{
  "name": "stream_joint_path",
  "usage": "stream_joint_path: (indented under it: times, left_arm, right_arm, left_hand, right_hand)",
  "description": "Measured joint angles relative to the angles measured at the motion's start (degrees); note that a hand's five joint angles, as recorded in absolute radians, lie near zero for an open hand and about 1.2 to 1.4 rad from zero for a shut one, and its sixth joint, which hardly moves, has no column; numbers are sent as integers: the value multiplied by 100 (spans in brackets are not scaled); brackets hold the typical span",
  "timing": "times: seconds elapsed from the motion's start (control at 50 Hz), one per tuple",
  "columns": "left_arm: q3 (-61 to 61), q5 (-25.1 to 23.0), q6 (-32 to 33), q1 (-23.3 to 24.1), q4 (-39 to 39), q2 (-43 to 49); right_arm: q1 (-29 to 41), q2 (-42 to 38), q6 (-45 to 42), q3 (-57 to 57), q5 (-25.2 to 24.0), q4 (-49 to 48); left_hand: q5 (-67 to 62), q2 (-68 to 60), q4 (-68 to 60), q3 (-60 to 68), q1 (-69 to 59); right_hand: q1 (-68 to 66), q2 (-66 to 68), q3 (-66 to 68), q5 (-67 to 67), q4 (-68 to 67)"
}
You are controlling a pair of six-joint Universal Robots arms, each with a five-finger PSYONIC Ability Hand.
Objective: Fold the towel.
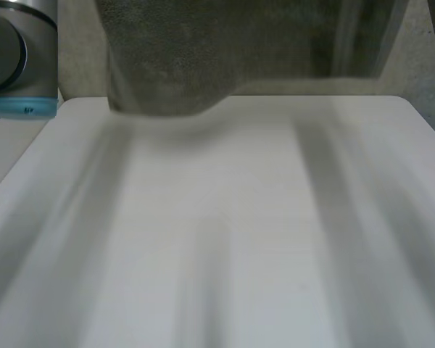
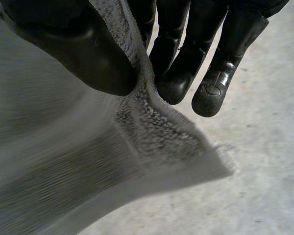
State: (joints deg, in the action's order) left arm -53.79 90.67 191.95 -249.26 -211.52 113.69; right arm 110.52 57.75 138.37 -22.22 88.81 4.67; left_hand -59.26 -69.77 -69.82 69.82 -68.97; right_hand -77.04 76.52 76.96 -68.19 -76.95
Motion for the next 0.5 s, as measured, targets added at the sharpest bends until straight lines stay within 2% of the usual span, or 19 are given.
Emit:
stream_joint_path:
  times: [0.26,0.38,0.5]
  left_arm:
    - [-3281,-58,4,-605,101,-388]
    - [-4546,-164,70,-665,63,-243]
    - [-5173,-477,432,-652,24,29]
  right_arm:
    - [-100,959,-122,-3789,-671,493]
    - [-129,1078,-153,-5643,-1041,119]
    - [-142,1033,-153,-6927,-1116,-453]
  left_hand:
    - [-1,0,0,0,0]
    - [-9,-1,0,0,0]
    - [-11,-1,0,0,-2]
  right_hand:
    - [0,0,1,-1,-1]
    - [0,0,2,-8,-1]
    - [0,0,2,-11,-1]
